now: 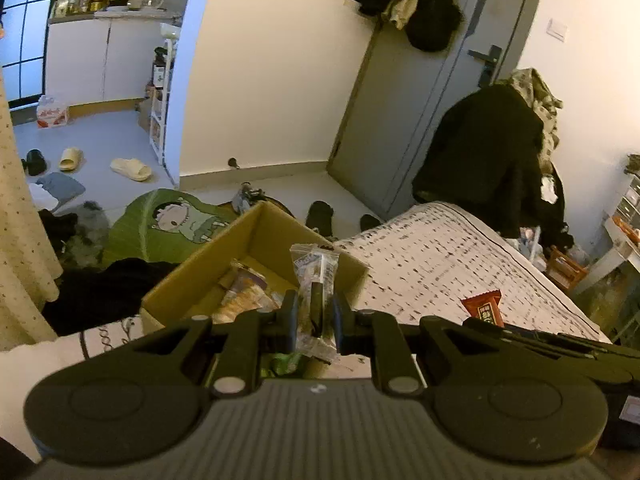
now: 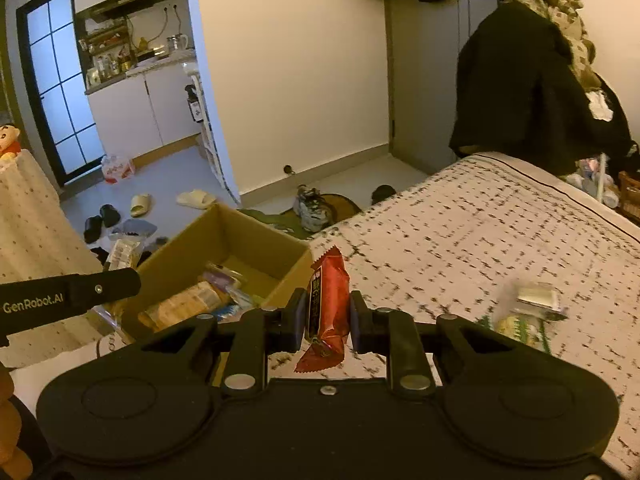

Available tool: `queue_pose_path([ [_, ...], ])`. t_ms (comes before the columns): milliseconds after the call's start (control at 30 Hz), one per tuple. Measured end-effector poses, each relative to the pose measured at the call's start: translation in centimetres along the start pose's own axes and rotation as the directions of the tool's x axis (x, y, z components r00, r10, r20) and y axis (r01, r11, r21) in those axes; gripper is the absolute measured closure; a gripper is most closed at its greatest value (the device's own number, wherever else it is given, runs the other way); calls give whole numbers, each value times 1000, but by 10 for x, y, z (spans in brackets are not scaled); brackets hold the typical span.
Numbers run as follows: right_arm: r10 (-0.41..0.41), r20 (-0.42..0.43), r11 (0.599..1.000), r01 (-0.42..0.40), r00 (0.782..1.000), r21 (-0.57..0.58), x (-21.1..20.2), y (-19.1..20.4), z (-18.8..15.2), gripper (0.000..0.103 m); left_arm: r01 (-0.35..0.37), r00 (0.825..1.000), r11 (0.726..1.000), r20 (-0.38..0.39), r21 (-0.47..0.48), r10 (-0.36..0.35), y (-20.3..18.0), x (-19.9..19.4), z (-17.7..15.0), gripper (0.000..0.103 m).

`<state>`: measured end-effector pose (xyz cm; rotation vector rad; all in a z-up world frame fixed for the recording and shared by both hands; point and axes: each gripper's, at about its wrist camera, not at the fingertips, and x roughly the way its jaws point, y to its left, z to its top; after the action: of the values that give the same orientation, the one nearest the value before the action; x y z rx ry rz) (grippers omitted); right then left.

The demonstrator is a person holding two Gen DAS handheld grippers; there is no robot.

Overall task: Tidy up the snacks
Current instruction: 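Carry the clear packet and red bar over the cardboard box with both grippers, then open both grippers to drop the packet and bar into the box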

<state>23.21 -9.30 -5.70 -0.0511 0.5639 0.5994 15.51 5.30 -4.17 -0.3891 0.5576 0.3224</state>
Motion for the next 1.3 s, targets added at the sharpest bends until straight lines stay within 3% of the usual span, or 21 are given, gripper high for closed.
queue_pose_path([
  [800, 91, -41, 996, -90, 995, 18, 68, 31, 11, 81, -96, 993, 992, -75, -78, 91, 52, 50, 4, 87],
  [1300, 157, -38, 983, -152, 987, 103, 111, 28, 19, 80, -81, 993, 993, -92, -87, 73, 50, 94, 13, 87],
])
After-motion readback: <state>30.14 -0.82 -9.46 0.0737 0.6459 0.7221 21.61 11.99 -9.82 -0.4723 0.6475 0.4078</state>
